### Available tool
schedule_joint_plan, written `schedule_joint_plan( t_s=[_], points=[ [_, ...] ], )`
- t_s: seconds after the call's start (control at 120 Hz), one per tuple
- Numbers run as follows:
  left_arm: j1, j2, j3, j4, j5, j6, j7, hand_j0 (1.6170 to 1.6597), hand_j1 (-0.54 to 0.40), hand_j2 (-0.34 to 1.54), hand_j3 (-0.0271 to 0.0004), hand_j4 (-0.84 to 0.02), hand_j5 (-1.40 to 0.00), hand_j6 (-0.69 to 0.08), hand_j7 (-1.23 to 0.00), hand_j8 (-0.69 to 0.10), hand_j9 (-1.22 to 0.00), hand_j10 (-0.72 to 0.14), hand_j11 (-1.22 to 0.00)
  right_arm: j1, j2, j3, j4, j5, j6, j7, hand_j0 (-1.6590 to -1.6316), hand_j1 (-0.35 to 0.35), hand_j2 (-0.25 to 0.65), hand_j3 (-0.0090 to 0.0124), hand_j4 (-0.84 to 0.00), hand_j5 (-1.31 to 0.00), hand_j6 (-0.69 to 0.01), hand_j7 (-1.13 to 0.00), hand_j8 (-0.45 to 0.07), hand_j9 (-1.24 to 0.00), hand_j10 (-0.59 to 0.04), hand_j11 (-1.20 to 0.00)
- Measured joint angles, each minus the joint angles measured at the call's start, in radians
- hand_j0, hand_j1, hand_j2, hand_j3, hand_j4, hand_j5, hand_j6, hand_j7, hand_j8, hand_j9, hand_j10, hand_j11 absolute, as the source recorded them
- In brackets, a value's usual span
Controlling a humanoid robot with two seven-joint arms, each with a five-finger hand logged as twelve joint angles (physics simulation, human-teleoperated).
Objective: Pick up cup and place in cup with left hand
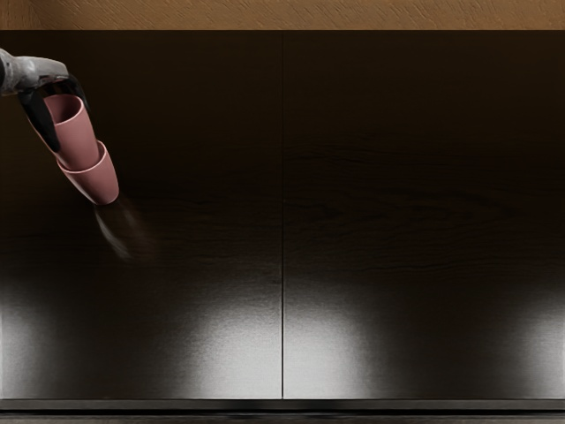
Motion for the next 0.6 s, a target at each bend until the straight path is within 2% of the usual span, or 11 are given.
schedule_joint_plan(
  t_s=[0.217, 0.533, 0.6],
  points=[
    [0.009, -0.002, -0.002, 0.005, -0.003, 0.015, 0.000, 1.6535, -0.161, 0.14, 0.0000, -0.442, -0.66, -0.242, -0.66, -0.251, -0.66, -0.440, -0.66, 0.000, 0.000, 0.000, 0.000, 0.000, 0.000, 0.000, -1.6581, -0.316, -0.005, 0.0000, -0.028, -0.04, -0.028, -0.04, -0.028, -0.04, -0.027, -0.04],
    [0.039, -0.016, -0.003, 0.013, -0.006, 0.061, 0.000, 1.6537, -0.171, 0.13, 0.0000, -0.432, -0.65, -0.232, -0.66, -0.218, -0.66, -0.424, -0.66, 0.000, 0.000, 0.000, 0.000, 0.000, 0.000, 0.000, -1.6581, -0.316, -0.005, 0.0000, -0.028, -0.04, -0.028, -0.04, -0.028, -0.04, -0.027, -0.04],
    [0.044, -0.024, -0.002, 0.014, -0.007, 0.062, 0.000, 1.6537, -0.149, 0.11, 0.0000, -0.442, -0.65, -0.237, -0.66, -0.237, -0.66, -0.433, -0.66, 0.000, 0.000, 0.000, 0.000, 0.000, 0.000, 0.000, -1.6581, -0.316, -0.005, 0.0000, -0.028, -0.04, -0.028, -0.04, -0.028, -0.04, -0.027, -0.04]
  ],
)
